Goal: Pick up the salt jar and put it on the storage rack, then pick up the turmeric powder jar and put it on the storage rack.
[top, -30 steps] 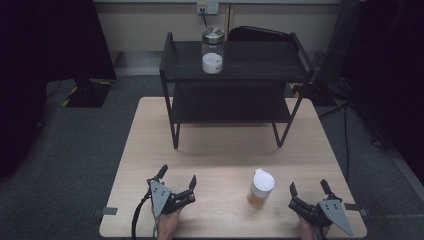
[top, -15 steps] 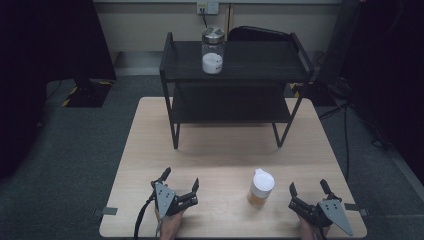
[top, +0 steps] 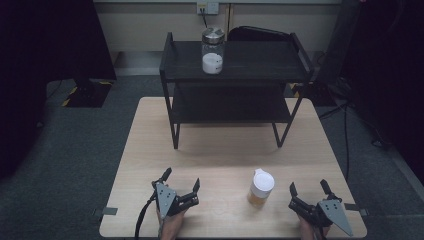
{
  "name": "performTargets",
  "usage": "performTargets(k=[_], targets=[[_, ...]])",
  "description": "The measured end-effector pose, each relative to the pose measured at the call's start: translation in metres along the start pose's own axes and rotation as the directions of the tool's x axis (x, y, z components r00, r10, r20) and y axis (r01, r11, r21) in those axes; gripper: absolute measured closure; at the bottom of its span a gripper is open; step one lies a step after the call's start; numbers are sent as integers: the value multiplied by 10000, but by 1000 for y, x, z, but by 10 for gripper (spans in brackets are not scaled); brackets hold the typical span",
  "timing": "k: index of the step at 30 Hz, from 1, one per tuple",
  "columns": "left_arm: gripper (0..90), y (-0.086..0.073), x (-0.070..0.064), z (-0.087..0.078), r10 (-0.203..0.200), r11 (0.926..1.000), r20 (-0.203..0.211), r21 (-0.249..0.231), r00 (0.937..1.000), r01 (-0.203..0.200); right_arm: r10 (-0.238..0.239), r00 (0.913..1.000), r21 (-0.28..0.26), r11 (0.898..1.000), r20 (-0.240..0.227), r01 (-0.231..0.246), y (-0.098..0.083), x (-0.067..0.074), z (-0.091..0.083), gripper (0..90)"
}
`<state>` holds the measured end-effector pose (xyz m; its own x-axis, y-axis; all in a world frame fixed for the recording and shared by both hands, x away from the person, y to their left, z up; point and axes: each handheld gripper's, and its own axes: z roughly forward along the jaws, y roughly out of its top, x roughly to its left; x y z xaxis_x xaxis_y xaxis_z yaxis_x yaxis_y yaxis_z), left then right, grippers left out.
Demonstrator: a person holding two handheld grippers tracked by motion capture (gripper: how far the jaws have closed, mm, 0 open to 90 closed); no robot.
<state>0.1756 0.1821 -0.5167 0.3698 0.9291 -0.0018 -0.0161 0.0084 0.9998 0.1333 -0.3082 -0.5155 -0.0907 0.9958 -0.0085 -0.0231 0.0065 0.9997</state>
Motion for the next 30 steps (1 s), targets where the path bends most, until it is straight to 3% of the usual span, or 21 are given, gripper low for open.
performTargets(k=[30], targets=[[9, 0, -2, 0, -7, 10000, -104, -7, 9999, 7, 1, 10000, 4, 10000, 30, -1, 0, 1, 0, 0]])
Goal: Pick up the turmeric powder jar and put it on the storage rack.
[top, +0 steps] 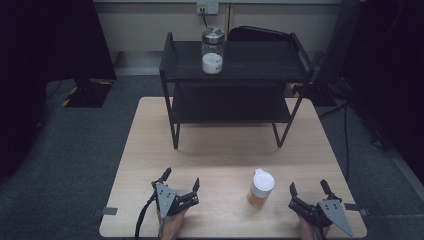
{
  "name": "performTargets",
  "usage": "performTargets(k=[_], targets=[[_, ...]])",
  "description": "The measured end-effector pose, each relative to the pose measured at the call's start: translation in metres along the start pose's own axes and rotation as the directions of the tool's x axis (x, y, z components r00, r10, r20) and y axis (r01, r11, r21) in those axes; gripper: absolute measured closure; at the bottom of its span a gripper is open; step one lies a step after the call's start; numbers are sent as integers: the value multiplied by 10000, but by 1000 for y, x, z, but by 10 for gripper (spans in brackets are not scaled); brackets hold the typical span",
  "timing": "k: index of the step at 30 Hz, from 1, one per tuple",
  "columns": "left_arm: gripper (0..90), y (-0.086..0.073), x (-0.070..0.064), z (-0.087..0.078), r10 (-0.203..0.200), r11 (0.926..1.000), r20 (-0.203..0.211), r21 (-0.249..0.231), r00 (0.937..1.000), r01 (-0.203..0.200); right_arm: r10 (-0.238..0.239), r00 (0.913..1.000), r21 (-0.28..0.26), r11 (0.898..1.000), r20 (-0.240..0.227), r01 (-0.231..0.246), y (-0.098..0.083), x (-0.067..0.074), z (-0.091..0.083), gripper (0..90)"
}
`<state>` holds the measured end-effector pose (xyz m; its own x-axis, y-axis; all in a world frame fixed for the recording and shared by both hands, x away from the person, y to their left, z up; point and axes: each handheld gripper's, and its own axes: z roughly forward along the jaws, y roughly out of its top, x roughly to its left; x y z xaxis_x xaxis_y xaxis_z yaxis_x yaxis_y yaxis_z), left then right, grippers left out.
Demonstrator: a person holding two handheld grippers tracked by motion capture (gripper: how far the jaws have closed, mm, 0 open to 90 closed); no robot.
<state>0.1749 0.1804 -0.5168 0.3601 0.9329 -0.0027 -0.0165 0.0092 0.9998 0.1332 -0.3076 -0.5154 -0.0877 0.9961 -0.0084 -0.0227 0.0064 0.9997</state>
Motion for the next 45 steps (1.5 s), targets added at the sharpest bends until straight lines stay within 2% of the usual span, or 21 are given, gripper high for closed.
performTargets(k=[8, 15, 18, 20, 23, 25, 27, 29, 31, 34, 40, 43, 45], targets=[[8, 0, 0, 0, 1, 10000, 0, 1, 10000, -1, 6, 10000, -3, 10000, 23, -6, 0, 0, 0, 0], [8, 0, 0, 0, -3, 10000, 1, -1, 10000, 3, 135, 9991, 12, 9999, 406, -136, 1, 5, 0, 0], [7, 0, 0, 0, -3, 10000, 1, 4, 10000, 3, 416, 9988, -448, 9982, 276, -403, 2, 2, -7, 0], [8, 0, 0, 0, -2, 10000, 0, 5, 10000, 2, 786, 9969, -791, 9937, -64, -789, 9, 3, -13, 0], [9, 0, 0, 0, -2, 10000, 0, 1, 10000, 2, 459, 9970, -1331, 9896, -626, -539, 19, 15, -18, 0], [9, 0, 0, 0, -2, 10000, -11, 4, 10000, 2, 279, 9922, -1575, 9864, -1214, -470, 23, 25, -18, 0], [9, 0, -1, 0, -4, 10000, -41, 1, 10000, 4, -154, 9875, -1714, 9851, -1570, -119, 23, 38, -16, 0], [9, 0, -1, 0, -8, 10000, -48, -2, 10000, 8, -437, 9816, -1624, 9866, -1861, 131, 24, 46, -13, 0], [9, 0, -1, 0, -7, 10000, -50, 1, 10000, 7, -383, 9740, -1469, 9891, -2234, 52, 22, 53, -10, 0], [9, 0, -1, 0, -8, 10000, -45, -2, 10000, 8, -553, 9705, -1217, 9922, -2347, 271, 20, 63, -6, 2], [9, 0, -1, 0, -9, 10000, -38, -1, 10000, 9, -101, 9716, -466, 9989, -2365, -10, 9, 72, 4, 47], [10, 0, -1, 0, -9, 10000, -40, 2, 10000, 9, -33, 9749, -318, 9995, -2225, -39, 2, 76, 7, 65], [10, 0, -1, 0, -10, 10000, -42, 0, 10000, 10, 71, 9759, -523, 9985, -2179, -190, -7, 77, 7, 105]])
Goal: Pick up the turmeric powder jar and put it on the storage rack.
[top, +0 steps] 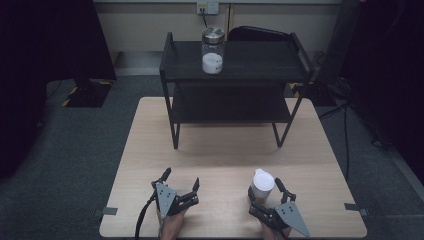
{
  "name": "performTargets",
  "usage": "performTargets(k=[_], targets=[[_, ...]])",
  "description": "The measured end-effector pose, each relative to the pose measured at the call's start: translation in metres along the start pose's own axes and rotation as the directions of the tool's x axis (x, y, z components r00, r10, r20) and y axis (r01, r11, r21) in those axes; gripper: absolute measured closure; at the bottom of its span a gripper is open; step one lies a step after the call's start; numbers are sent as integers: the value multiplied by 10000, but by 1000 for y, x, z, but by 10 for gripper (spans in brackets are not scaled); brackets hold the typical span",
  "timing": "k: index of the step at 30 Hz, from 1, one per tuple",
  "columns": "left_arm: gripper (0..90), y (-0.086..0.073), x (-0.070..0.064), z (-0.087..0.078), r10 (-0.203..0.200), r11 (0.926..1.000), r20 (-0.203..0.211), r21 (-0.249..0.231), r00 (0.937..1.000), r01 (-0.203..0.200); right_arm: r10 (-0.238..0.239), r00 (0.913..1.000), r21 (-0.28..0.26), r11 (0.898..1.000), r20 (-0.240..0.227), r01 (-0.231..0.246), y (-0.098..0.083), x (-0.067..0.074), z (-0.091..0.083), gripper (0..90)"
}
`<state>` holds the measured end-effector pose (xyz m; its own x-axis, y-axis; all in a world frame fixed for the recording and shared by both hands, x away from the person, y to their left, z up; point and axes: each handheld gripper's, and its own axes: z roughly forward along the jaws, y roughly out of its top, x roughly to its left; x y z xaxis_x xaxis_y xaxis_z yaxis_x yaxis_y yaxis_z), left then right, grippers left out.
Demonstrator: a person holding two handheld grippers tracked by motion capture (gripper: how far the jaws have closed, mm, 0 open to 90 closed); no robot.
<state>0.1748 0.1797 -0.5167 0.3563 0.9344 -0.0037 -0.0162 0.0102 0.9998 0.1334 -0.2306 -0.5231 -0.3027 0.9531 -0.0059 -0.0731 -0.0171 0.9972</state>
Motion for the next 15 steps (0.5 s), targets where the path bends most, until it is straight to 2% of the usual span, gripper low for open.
performTargets(k=[3, 6, 15], targets=[[10, 0, 0, 0, 0, 10000, -18, -2, 10000, 0, -97, 9998, -193, 9998, 175, 101, -3, 3, -2, 138], [10, 0, 0, 0, 0, 10000, -15, -2, 10000, 0, -132, 9999, -46, 9999, 96, 132, -2, 3, 0, 152], [11, 0, 0, 0, 3, 10000, -17, 0, 10000, -3, -274, 9996, 130, 9995, -23, 275, 3, 3, 2, 281]])
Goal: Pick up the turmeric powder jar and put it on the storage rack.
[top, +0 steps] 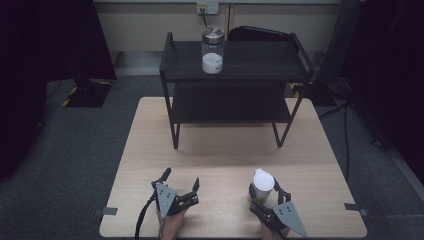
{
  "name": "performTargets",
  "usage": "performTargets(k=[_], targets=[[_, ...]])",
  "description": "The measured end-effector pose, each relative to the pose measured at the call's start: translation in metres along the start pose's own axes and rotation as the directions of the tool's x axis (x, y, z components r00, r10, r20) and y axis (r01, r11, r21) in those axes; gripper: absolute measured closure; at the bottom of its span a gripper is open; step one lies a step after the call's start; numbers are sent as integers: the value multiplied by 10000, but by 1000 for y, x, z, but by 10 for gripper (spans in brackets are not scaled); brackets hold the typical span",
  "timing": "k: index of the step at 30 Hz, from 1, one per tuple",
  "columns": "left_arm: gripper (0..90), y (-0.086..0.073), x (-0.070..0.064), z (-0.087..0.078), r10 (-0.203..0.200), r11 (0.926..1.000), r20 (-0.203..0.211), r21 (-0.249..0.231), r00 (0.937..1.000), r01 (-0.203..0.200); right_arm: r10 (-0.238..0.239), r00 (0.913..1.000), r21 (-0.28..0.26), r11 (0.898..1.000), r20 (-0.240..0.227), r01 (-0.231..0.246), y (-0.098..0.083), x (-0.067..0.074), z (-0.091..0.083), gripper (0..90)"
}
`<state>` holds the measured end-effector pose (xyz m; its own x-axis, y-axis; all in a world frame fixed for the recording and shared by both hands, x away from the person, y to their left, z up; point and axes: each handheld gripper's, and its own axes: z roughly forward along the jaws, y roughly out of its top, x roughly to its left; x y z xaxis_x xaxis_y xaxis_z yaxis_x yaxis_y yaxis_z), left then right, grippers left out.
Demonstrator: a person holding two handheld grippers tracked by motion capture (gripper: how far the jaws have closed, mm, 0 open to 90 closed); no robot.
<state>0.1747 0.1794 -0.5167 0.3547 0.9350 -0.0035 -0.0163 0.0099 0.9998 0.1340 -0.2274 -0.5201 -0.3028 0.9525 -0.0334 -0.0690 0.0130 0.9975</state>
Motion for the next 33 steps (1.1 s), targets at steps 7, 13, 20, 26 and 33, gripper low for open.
performTargets(k=[7, 13, 20, 26, 33], targets=[[17, 0, 0, 0, -1, 10000, 0, 1, 10000, 1, 164, 9999, 380, 9991, -47, -162, 8, -1, 2, 299], [17, 0, 0, 0, -4, 10000, 0, 0, 10000, 4, 124, 9999, 429, 9990, -76, -120, 9, 0, 1, 301], [17, 0, 0, 0, -5, 10000, 3, 1, 10000, 5, 219, 9997, 498, 9985, -103, -214, 12, 0, 1, 302], [17, 0, 0, 0, -9, 10000, 2, 1, 10000, 9, 131, 9998, 509, 9986, -162, -123, 18, -3, 2, 302], [18, 0, 0, 0, -9, 10000, 7, 1, 10000, 9, 145, 9994, 679, 9976, -306, -124, 26, -9, 3, 303]])
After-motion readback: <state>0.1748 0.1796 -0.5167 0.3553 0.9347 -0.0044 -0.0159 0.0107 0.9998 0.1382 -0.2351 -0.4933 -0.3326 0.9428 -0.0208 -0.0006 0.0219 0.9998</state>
